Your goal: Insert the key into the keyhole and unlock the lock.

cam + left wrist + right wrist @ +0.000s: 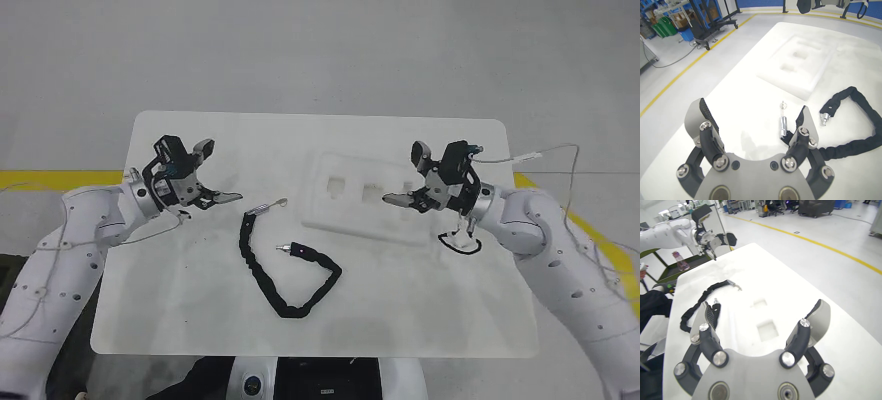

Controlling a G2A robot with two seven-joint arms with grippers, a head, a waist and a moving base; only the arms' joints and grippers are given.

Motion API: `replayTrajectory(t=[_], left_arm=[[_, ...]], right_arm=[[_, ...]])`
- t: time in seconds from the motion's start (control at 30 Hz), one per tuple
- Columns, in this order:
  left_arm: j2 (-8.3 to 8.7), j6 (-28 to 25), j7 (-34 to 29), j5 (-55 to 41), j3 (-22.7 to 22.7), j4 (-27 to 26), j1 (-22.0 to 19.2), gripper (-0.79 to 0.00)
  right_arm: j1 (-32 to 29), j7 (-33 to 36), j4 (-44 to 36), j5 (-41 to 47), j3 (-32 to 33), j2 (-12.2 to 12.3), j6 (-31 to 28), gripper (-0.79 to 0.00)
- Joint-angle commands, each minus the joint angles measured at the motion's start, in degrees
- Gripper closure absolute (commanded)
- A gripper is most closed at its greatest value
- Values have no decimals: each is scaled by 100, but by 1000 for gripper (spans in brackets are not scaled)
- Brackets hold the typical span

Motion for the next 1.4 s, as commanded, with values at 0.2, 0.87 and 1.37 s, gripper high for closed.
replayTrajectory(t=[0.2,0.87,1.37], left_arm=[[-35,-227,460,350,-76,395,-551,-785],[-239,-653,1528,1301,512,1649,-1756,-785],[-238,-653,1522,1297,509,1644,-1752,-785]], right_arm=[[-320,-443,55,-686,809,125,334,-785],[-604,-337,117,-640,1593,225,305,-784],[-604,-337,117,-641,1593,225,305,-785]])
